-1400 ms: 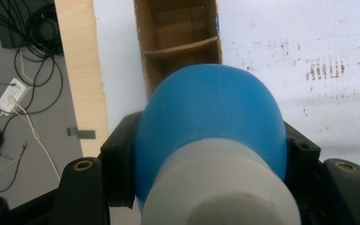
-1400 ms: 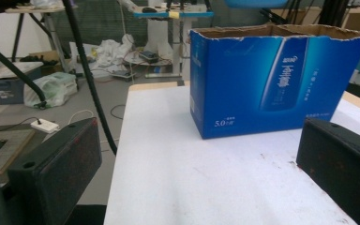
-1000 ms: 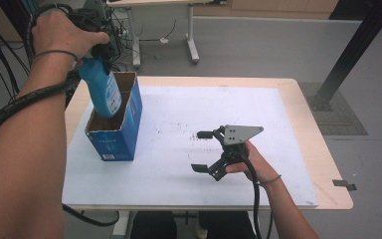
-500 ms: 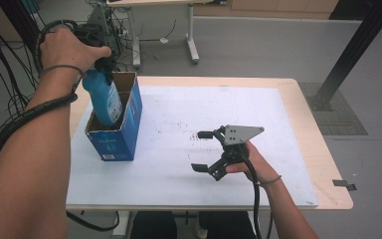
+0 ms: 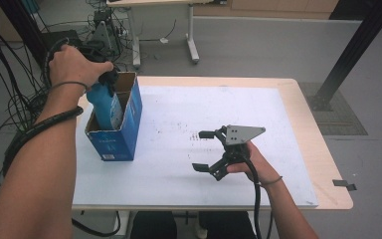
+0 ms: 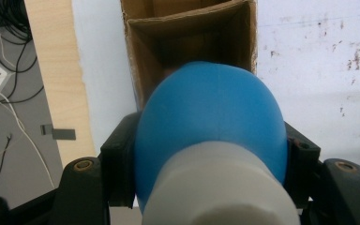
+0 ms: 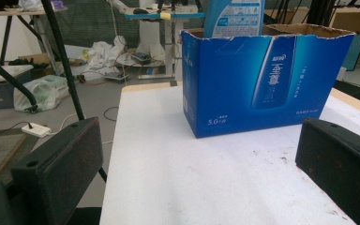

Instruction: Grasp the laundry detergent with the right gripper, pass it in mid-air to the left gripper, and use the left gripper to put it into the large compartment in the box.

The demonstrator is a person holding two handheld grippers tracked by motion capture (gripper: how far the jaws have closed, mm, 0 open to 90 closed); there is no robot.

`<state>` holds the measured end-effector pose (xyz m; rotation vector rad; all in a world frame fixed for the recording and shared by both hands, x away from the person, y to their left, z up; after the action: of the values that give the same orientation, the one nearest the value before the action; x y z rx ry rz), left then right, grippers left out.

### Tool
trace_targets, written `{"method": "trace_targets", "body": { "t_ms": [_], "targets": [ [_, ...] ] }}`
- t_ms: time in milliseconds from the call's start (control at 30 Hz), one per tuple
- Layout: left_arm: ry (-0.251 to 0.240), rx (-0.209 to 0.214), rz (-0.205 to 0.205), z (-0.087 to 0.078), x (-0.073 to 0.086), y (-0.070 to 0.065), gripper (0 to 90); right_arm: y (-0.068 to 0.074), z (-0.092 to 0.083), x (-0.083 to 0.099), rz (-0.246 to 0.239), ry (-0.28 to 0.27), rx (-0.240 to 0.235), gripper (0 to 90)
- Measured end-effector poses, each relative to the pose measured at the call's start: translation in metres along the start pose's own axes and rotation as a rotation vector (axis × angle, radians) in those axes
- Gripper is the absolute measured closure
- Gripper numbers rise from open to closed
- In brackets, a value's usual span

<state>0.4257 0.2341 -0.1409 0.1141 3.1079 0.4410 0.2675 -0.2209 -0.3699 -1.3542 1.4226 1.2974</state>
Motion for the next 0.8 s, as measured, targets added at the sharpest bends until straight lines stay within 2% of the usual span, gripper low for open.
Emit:
{"method": "trace_targets", "body": {
  "t_ms": [800],
  "targets": [
    [0.008,0.003,-0.016,0.039,0.002,-0.007,37.7,0.002,-0.004,0.004,0.008,-0.008,0.011,1.0]
  ]
}}
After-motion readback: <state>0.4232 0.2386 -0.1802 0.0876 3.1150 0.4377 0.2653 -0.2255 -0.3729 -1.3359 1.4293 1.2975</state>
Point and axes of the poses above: each handheld gripper's, and its own axes: z roughly forward along the jaws, x roughly out of its underside, y roughly to its left, the point moved 5 cm from there along z, roughly forward along the jaws, and after that the axes turned 15 degrees about -x, right-handed, at the moved point
